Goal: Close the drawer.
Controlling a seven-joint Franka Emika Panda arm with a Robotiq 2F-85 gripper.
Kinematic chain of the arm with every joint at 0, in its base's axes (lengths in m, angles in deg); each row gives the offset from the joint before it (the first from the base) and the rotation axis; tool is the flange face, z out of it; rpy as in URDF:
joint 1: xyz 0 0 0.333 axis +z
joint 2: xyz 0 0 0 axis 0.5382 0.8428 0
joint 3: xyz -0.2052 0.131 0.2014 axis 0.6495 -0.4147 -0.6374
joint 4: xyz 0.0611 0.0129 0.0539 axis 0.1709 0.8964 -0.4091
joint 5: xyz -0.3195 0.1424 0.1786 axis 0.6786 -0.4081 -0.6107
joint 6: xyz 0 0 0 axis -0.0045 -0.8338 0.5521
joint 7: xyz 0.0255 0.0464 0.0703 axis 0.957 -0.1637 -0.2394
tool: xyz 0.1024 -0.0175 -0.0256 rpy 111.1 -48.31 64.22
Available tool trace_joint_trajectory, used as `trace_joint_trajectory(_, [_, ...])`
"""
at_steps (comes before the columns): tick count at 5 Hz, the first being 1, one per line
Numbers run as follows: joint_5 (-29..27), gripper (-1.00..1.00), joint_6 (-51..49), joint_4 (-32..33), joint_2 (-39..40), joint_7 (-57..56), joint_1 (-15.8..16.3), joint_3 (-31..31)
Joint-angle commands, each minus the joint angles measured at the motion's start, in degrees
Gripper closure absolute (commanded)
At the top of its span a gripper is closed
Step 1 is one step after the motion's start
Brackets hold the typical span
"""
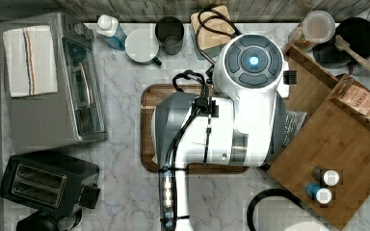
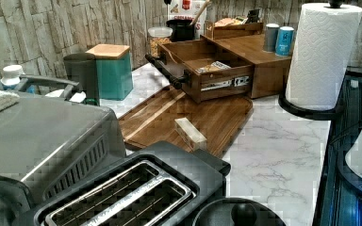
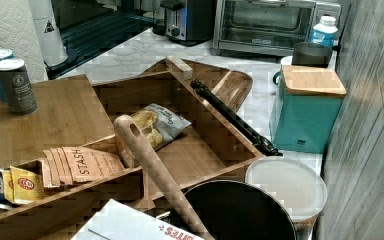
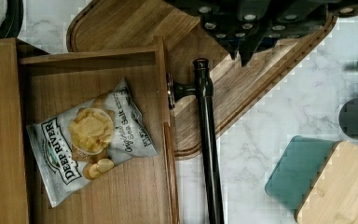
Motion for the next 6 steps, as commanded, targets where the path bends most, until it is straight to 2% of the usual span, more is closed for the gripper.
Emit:
trace_joint_trajectory(1, [0.5, 1.0, 0.0, 0.0, 0.0, 0.0, -0.1, 0.0])
trace_joint_trajectory(2, [-0.8, 1.0, 0.8, -0.8, 3.1, -2.2, -0.5, 0.3])
trace_joint_trajectory(3, [-0.8, 1.0, 5.3, 1.7, 4.3, -6.6, -1.1, 0.3])
trace_joint_trajectory(4, [0.8, 1.0, 8.0, 2.0, 6.5, -8.1, -1.0, 0.3])
trace_joint_trajectory(5, [0.5, 1.0, 10.8, 0.9, 8.6, -9.0, -1.0, 0.1])
trace_joint_trajectory(6, [0.0, 1.0, 11.4, -4.6, 13.8, -7.9, -0.7, 0.2])
